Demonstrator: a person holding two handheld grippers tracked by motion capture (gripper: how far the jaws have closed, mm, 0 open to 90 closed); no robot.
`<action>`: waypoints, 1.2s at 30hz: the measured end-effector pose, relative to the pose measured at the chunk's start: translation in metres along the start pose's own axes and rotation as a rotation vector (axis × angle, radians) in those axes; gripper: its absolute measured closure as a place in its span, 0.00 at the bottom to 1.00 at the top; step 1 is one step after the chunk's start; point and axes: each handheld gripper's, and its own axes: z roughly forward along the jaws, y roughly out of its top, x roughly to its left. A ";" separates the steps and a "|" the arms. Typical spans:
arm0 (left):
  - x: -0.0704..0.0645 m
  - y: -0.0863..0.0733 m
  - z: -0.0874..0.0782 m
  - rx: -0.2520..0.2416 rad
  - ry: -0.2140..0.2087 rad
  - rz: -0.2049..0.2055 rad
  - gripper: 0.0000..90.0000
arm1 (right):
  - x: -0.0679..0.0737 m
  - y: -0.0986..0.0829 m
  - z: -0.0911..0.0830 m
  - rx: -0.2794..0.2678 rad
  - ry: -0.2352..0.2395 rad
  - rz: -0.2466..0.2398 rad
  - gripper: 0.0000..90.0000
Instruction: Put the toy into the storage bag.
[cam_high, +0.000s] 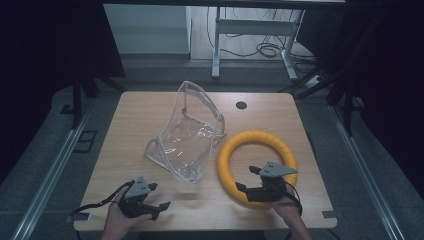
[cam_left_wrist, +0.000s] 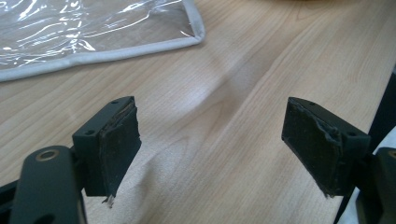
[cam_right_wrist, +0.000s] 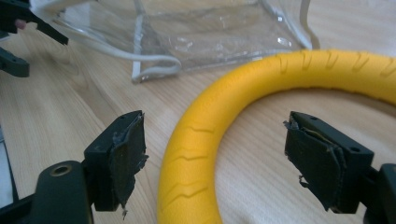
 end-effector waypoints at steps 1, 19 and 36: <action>0.000 0.000 0.000 -0.002 0.003 -0.001 0.21 | 0.000 0.000 0.000 0.000 0.000 0.000 0.26; 0.003 0.002 -0.003 -0.013 0.025 -0.007 0.21 | 0.008 -0.001 0.009 0.018 0.018 0.007 0.27; 0.000 0.001 -0.002 0.001 0.017 0.010 0.21 | 0.013 0.007 0.002 0.042 0.050 -0.022 0.26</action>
